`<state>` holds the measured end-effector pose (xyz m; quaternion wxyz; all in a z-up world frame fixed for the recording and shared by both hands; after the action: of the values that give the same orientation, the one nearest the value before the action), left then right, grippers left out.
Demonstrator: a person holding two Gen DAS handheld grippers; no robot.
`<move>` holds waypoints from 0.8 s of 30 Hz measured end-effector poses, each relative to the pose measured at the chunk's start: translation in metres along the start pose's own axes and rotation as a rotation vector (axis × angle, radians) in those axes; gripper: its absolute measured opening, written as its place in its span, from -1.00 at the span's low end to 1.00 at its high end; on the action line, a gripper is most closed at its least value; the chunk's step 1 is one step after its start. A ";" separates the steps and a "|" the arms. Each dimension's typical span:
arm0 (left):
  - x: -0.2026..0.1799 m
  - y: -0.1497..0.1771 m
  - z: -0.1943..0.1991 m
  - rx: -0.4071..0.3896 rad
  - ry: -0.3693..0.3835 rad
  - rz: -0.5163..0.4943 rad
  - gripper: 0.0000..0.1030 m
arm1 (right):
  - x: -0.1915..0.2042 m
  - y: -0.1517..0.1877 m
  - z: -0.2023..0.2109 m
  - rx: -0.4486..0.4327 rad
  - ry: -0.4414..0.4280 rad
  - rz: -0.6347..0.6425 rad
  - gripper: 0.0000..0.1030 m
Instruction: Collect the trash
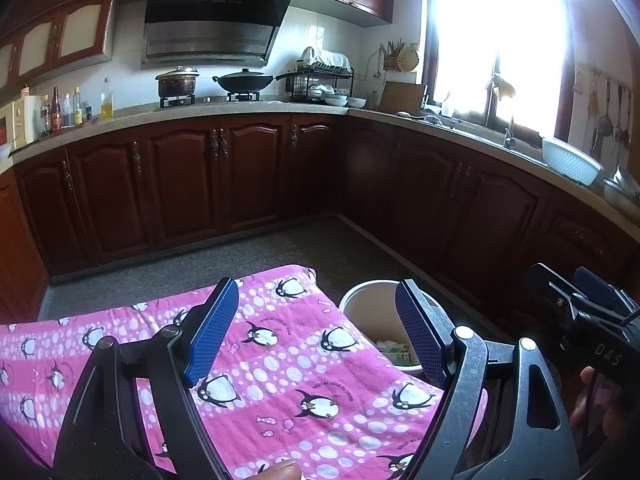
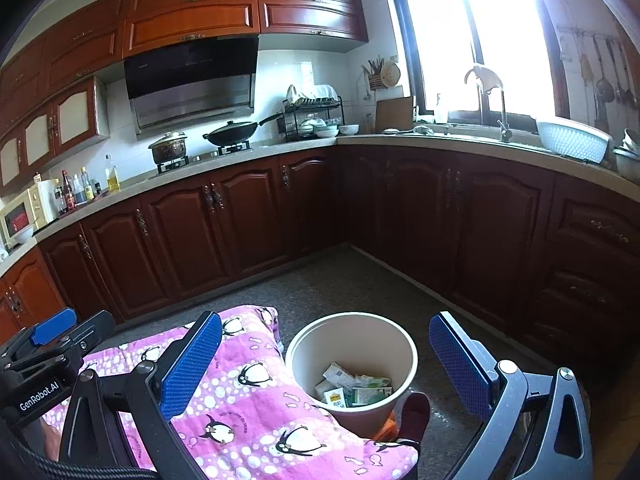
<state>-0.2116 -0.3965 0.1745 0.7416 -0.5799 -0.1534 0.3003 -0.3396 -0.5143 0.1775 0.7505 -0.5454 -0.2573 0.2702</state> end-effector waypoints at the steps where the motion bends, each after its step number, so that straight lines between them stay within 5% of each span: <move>1: -0.001 0.001 0.000 0.001 0.000 -0.002 0.56 | 0.000 0.000 0.000 0.001 0.002 0.002 0.99; 24: -0.004 -0.003 0.000 -0.022 -0.002 -0.039 0.56 | 0.001 -0.001 0.001 -0.005 -0.002 0.010 0.99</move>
<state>-0.2139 -0.3992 0.1777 0.7408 -0.5846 -0.1685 0.2848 -0.3392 -0.5129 0.1790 0.7476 -0.5484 -0.2558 0.2738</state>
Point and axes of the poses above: each gripper's, at about its wrist camera, not at the fingertips, and z roughly against the way its jaws point, x to its left, y to its underside, the point moved 10 cm from there along -z, roughly the way its jaws point, and after that the axes turned 10 degrees about -x, right-handed, at the moved point
